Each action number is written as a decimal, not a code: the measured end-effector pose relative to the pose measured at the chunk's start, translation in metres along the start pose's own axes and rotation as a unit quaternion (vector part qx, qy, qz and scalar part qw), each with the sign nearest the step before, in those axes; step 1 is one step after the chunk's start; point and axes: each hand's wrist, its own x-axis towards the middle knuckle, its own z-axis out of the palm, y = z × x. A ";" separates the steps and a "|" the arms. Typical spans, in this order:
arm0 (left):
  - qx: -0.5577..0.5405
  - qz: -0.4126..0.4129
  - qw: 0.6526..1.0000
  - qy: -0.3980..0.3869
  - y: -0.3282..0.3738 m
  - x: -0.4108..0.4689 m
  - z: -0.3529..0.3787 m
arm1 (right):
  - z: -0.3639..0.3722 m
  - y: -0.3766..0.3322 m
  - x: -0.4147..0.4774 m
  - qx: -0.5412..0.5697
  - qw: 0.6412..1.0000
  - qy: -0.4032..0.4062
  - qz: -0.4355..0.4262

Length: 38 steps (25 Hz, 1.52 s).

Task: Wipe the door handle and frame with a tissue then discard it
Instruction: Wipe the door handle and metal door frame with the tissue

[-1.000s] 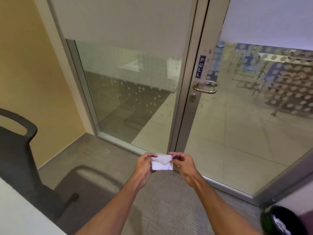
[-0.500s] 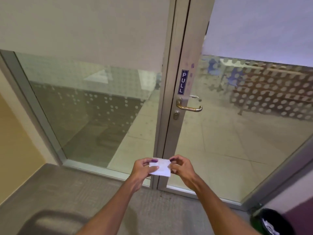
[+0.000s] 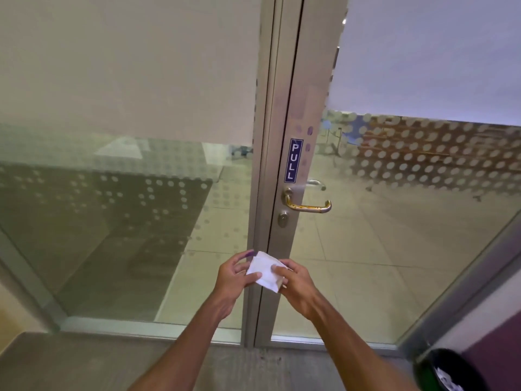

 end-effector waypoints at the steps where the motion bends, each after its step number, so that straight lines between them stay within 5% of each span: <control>1: 0.004 0.007 1.000 -0.003 0.005 0.010 0.002 | 0.001 -0.005 0.007 0.017 1.000 -0.007 0.003; 5: 0.066 0.072 0.995 0.023 0.030 0.050 0.015 | 0.005 -0.030 0.035 0.039 0.999 -0.010 -0.020; 7: 0.188 0.161 0.964 0.094 0.049 0.068 0.024 | 0.004 -0.049 0.051 0.038 0.998 0.013 -0.047; 8: 0.285 0.226 0.922 0.130 0.058 0.076 0.028 | 0.004 -0.061 0.059 0.032 0.997 0.026 -0.062; 12: 0.582 0.439 0.654 0.202 0.103 0.120 0.040 | 0.002 -0.110 0.083 -0.024 0.988 0.046 -0.144; 16: 0.652 0.480 0.538 0.235 0.147 0.166 0.047 | -0.017 -0.148 0.099 -0.090 0.971 0.093 -0.202; 22: 0.624 0.542 0.493 0.270 0.195 0.207 0.076 | -0.049 -0.172 0.112 -0.303 0.892 0.206 -0.265; 28: 0.578 0.570 0.513 0.280 0.218 0.233 0.092 | -0.059 -0.150 0.111 -0.561 0.717 0.262 -0.320; 34: 0.547 0.605 0.509 0.275 0.214 0.247 0.093 | -0.074 -0.106 0.119 -0.594 0.715 0.182 -0.321; 38: 0.544 0.616 0.500 0.274 0.213 0.250 0.092 | -0.058 -0.083 0.126 -0.636 0.639 0.261 -0.345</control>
